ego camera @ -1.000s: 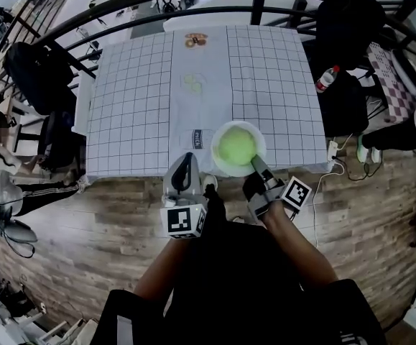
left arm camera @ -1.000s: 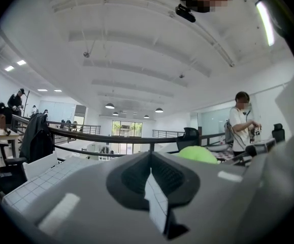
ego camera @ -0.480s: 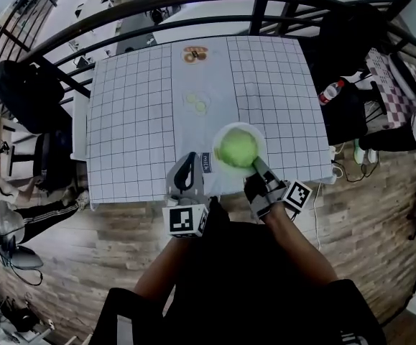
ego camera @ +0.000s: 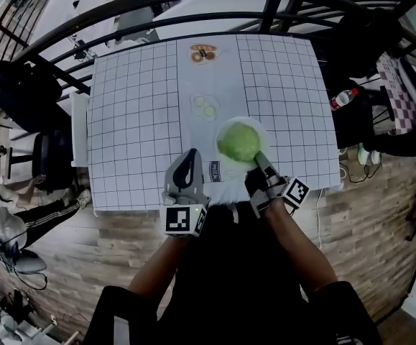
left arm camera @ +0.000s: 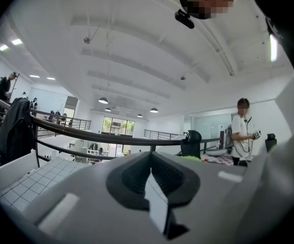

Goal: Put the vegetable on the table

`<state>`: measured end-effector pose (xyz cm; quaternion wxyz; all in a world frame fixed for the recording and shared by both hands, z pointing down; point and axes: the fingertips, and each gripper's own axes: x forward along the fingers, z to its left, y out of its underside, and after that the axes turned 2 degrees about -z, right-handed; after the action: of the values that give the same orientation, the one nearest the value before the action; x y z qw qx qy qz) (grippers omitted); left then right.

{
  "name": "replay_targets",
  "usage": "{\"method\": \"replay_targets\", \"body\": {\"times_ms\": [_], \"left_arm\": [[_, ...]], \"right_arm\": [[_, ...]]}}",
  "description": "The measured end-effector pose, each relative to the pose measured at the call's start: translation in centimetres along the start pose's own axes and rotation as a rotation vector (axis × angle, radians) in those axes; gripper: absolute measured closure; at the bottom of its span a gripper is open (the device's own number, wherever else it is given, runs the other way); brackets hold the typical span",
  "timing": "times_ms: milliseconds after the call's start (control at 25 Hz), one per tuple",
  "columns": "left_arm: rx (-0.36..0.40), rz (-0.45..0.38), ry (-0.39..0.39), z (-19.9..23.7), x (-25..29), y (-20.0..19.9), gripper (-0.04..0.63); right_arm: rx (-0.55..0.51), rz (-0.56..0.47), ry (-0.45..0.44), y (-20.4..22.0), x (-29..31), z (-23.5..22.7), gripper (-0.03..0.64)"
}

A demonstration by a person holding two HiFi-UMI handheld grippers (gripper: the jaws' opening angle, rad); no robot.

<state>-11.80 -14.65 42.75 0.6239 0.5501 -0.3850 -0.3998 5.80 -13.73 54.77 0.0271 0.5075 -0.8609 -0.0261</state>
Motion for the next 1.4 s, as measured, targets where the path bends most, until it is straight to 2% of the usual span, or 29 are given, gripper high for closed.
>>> {"method": "replay_targets", "body": {"times_ms": [480,840,1040,1160,1400], "left_arm": [[0.047,0.057,-0.069,2.1,3.5,2.0,0.588],[0.04,0.123,-0.075,3.4,6.3,3.6,0.588],[0.017,0.131,-0.112,5.0,6.8,4.3,0.588],[0.006,0.143,-0.158,6.1,6.7,5.0,0.588],[0.009,0.162,-0.186,7.1,6.0,5.5,0.588]], "right_arm": [[-0.036,0.051,0.067,-2.5,5.5,-8.3,0.591],[-0.071,0.127,0.049,-2.1,8.5,-13.6,0.592],[-0.023,0.132,0.118,-1.6,9.3,-16.4,0.591],[-0.028,0.134,0.13,-1.7,9.7,-17.6,0.592],[-0.018,0.149,0.194,-1.2,10.3,-20.0,0.591]]}}
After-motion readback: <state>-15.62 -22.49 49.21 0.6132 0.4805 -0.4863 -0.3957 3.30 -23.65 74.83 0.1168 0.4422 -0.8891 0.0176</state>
